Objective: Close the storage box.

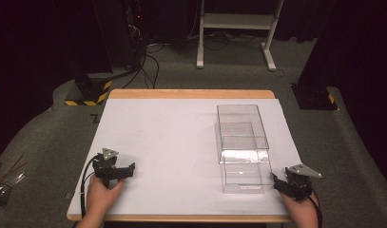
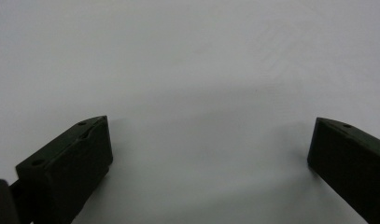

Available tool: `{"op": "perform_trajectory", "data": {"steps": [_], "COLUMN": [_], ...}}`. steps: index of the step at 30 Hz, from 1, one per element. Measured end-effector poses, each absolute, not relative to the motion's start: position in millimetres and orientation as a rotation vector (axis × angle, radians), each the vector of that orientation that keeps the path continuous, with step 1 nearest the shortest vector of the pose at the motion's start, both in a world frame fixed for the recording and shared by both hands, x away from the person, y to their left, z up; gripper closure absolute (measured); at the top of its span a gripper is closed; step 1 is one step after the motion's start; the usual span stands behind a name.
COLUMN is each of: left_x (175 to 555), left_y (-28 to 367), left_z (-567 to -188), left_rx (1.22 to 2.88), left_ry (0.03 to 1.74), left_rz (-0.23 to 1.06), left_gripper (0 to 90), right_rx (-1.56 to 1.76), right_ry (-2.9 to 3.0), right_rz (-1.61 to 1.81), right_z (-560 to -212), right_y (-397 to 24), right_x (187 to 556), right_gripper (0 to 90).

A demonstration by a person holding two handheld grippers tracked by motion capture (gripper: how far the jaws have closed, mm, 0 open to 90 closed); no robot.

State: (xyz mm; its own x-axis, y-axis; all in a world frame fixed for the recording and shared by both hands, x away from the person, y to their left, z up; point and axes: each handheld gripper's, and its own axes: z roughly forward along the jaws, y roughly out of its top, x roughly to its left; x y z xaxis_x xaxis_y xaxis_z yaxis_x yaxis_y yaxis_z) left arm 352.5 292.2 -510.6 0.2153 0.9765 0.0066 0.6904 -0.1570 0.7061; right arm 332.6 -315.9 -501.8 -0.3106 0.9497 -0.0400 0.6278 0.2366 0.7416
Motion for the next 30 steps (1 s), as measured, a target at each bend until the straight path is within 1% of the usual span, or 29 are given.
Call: {"op": "perform_trajectory", "data": {"steps": [19,30], "left_x": [352.5,352.5], "left_y": [292.2,292.2], "left_z": [-510.5,-510.5], "left_rx": [1.919,1.918], "left_ry": [1.537,1.537], "left_rz": [0.644,0.643], "left_gripper": [0.3,0.2], "right_rx": [1.401,1.369], "right_ry": [1.989,1.954], "right_rz": [0.902,0.961], "right_z": [-496.3,-482.0], "right_y": [-316.2,-314.0], "right_x": [327.0,319.3], "right_gripper": [35.8,35.1]}}
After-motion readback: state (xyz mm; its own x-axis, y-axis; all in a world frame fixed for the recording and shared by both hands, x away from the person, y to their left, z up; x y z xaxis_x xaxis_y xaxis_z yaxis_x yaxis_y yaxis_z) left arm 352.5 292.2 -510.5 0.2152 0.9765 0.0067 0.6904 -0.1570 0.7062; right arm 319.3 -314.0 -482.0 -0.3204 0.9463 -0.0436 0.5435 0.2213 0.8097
